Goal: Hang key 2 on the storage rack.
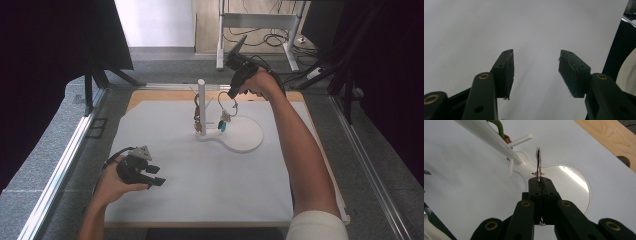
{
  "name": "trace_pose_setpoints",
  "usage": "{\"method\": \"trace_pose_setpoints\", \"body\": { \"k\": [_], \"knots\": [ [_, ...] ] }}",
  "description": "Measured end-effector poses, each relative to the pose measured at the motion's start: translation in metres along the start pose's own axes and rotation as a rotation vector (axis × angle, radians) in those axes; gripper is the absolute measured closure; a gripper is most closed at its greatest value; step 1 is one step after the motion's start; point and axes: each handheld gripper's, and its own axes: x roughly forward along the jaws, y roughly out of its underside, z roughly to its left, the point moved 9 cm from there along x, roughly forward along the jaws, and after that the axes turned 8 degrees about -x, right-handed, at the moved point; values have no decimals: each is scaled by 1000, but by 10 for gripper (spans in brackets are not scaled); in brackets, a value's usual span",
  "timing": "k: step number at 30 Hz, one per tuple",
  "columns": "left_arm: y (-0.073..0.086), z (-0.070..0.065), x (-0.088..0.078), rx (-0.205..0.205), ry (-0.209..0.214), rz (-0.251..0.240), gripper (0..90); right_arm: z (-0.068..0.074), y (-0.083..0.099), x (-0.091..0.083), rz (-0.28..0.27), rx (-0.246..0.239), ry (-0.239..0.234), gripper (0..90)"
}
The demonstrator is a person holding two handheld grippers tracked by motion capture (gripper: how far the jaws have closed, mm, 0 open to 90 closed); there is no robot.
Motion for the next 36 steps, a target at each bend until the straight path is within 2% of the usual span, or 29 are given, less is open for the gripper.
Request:
{"method": "trace_pose_setpoints", "body": {
  "k": [30,36],
  "knots": [
    [1,-2,-2,2,0,-6,465,4,-26,17,-8,-13,8,884],
    [2,-2,-2,3,-1,-4,466,12,-27,21,-5,-31,0,883]
  ]
}}
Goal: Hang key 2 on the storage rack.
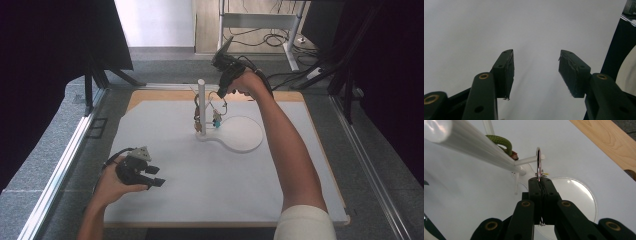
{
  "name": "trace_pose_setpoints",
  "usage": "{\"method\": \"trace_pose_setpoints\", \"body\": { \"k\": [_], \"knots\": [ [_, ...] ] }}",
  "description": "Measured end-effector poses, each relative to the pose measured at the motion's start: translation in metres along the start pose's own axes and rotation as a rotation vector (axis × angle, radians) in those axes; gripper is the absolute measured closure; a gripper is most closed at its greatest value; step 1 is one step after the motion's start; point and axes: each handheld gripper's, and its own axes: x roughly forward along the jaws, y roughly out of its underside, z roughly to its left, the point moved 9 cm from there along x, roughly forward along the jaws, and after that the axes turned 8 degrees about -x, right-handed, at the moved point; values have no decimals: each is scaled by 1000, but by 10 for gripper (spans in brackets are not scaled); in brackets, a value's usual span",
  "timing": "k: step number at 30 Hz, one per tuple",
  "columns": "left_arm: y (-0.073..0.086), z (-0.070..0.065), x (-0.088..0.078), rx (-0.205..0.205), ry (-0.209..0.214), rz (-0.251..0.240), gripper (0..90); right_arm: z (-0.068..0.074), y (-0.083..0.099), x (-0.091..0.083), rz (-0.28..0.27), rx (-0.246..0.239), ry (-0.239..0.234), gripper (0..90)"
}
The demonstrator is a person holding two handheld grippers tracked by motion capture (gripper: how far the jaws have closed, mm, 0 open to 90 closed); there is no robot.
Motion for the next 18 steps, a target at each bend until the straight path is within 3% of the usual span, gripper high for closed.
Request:
{"method": "trace_pose_setpoints", "body": {
  "k": [18],
  "knots": [
    [1,0,0,6,-8,2,466,14,6,30,-3,6,-56,880]
  ]
}}
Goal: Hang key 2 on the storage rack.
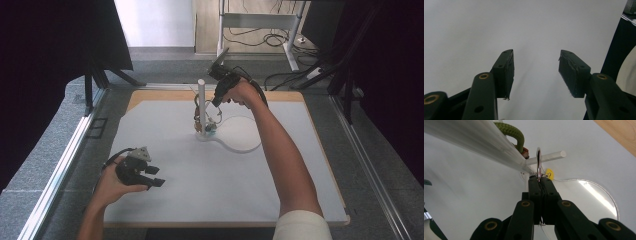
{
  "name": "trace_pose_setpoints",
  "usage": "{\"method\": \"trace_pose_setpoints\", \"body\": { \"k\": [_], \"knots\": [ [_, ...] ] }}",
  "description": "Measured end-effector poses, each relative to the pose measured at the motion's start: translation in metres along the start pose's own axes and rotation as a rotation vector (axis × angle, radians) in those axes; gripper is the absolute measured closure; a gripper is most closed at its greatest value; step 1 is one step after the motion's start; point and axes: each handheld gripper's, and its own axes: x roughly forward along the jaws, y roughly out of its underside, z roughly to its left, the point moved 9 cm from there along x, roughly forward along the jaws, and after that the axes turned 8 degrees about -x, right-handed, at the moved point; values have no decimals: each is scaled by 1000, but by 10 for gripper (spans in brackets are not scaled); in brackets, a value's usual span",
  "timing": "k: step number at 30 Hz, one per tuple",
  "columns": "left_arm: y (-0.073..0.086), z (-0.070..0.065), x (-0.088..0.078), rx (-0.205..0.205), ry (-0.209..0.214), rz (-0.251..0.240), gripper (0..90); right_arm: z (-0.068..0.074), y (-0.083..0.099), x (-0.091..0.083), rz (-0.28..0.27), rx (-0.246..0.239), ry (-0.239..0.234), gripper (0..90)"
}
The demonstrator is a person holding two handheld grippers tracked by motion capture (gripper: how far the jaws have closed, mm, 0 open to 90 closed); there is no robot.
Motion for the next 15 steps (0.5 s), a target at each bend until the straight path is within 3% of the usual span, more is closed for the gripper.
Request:
{"method": "trace_pose_setpoints", "body": {
  "k": [7,15],
  "knots": [
    [0,0,1,0,0,2,466,4,4,10,-5,-10,-21,837],
    [1,0,0,2,-5,1,465,5,12,1,-40,-2,-17,749]
  ]
}}
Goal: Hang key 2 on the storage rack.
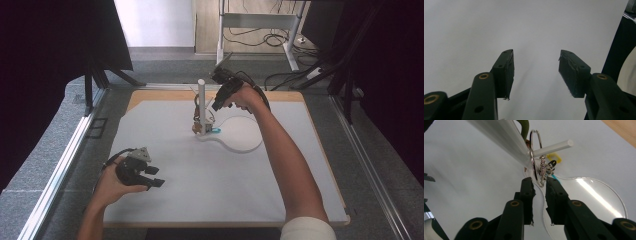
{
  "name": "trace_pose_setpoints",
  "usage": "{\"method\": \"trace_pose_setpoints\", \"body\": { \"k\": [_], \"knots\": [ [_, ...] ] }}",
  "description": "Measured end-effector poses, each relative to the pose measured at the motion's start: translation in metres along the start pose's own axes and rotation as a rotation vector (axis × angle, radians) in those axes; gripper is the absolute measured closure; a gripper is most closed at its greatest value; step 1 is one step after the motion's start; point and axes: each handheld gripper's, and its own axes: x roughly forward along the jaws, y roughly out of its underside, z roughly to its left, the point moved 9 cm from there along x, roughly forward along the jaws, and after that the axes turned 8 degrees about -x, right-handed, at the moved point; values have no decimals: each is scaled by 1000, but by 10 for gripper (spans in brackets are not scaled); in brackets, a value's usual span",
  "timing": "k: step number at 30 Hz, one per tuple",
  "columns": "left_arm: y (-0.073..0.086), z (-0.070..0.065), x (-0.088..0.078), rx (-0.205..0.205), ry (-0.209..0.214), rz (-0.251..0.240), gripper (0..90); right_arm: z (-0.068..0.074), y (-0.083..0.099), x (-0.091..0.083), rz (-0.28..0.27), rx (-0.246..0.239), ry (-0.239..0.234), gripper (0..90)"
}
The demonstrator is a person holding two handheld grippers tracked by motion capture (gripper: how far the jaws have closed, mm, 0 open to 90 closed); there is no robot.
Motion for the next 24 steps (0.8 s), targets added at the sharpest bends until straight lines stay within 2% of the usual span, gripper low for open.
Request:
{"method": "trace_pose_setpoints", "body": {
  "k": [1,3,12,18,19,20,24],
  "knots": [
    [0,0,-1,0,-1,0,465,0,4,-5,-24,7,2,727],
    [0,0,-1,-1,-3,-2,465,0,7,-7,-33,5,0,712],
    [1,0,-3,-10,-6,-6,466,0,46,-27,-118,13,8,629],
    [1,0,-3,-18,-11,-11,465,1,81,-35,-174,15,19,582],
    [1,0,-4,-18,-13,-11,465,3,95,-37,-198,15,16,571],
    [1,1,-4,-19,-14,-11,465,3,95,-37,-198,15,16,571],
    [1,1,-4,-24,-14,-15,465,7,127,-37,-244,9,13,543]
  ]
}}
